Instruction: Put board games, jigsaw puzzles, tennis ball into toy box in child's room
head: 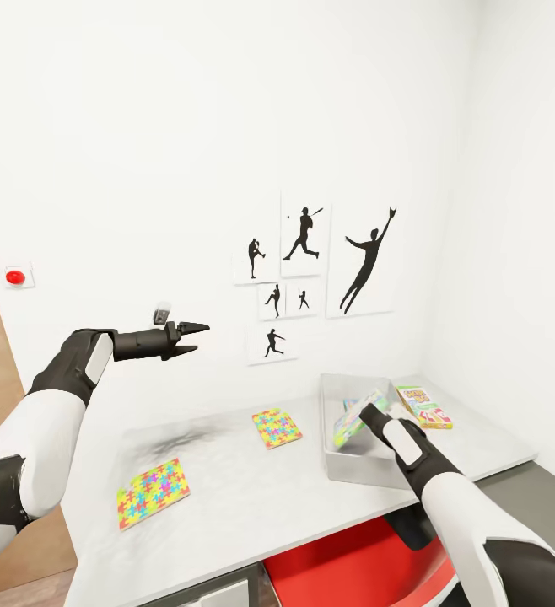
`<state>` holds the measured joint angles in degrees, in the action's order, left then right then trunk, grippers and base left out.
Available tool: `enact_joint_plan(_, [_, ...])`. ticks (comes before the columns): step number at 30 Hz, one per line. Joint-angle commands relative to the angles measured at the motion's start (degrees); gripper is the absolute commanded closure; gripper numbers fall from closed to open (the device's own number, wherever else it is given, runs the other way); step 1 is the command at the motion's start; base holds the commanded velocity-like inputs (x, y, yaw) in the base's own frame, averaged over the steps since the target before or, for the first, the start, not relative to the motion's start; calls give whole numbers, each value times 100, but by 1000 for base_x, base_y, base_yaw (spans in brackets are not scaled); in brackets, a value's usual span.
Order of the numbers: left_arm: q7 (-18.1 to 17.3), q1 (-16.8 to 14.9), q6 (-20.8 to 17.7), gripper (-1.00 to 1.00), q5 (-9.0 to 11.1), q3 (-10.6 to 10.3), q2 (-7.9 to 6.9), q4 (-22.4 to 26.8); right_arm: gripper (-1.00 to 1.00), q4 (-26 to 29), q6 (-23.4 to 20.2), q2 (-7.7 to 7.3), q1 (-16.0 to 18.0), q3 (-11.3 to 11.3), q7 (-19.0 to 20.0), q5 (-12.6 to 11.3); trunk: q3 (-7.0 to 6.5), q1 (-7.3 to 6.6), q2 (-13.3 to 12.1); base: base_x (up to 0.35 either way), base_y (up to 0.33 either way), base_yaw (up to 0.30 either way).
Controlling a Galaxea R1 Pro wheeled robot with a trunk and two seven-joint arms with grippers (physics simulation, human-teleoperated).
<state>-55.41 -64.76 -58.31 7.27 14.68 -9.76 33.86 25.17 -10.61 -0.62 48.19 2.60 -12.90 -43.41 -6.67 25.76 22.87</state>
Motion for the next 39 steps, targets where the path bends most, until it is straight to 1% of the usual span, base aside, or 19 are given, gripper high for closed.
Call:
enact_joint_plan(1, [-5, -2, -31, -100, 12, 8, 0, -2, 100, 10, -29, 0, 1, -31, -31, -31, 3, 2, 5, 0, 0, 0])
enact_joint_plan(7, [-5, -2, -31, -100, 12, 10, 0, -3, 100, 6, -29, 7, 6, -94, -29, -35, 3, 2, 5, 0, 0, 0])
enact_joint_plan(17, [-5, -2, -23, -100, 11, 8, 0, -3, 100, 11, -15, 9, 7, -93, -33, -36, 3, 2, 5, 0, 0, 0])
enact_joint_plan(25, [-5, -2, -22, -100, 11, 16, 0, -3, 100, 14, 165, 18, 14, -93, -37, -50, 3, 2, 5, 9, 0, 0])
enact_joint_plan(39, [-5, -2, -22, -100, 12, 13, 1, -2, 100, 13, 183, 18, 13, -95, -37, -44, 3, 2, 5, 9, 0, 0])
